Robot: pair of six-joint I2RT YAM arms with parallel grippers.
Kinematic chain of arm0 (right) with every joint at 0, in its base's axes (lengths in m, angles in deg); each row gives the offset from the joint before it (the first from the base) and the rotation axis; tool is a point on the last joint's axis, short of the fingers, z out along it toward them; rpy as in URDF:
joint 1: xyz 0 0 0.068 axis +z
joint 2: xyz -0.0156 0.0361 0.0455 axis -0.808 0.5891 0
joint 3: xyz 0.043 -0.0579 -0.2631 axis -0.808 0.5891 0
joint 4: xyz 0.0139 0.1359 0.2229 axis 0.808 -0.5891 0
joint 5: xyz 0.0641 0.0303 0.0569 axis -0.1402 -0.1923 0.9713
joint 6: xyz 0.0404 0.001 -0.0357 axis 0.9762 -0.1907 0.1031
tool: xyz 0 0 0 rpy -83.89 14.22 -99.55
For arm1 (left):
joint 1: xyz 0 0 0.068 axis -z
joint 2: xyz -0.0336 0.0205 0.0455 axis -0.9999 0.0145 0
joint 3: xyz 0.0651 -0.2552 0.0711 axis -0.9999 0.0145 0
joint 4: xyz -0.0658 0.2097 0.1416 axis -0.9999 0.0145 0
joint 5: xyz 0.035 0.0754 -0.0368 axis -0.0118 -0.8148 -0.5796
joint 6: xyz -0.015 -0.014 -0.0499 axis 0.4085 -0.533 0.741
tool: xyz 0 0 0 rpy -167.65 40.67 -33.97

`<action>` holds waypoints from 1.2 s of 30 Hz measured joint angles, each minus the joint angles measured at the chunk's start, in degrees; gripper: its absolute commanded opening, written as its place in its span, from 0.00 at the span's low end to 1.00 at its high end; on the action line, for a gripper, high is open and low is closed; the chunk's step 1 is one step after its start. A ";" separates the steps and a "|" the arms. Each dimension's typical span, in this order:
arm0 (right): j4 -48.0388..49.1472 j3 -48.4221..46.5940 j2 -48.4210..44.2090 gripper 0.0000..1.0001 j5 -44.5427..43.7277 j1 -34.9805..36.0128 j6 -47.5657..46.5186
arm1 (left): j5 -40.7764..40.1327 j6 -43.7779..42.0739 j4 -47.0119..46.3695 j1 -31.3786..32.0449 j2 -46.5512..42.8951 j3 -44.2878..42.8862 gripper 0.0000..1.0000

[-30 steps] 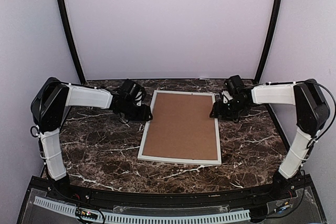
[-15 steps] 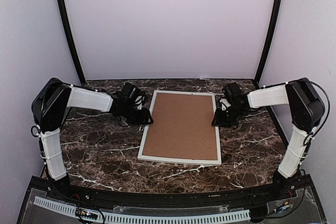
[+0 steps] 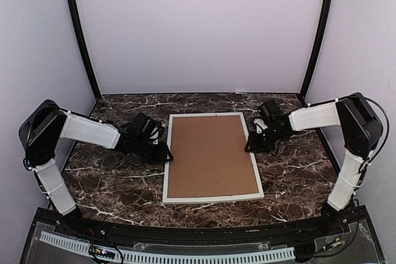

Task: Put the photo into the frame
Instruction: Place the photo frame at the center of the board.

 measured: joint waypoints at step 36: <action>-6.29 28.00 -33.90 0.96 -13.18 30.62 15.54 | -15.19 -3.26 10.05 1.99 -11.98 -3.61 0.84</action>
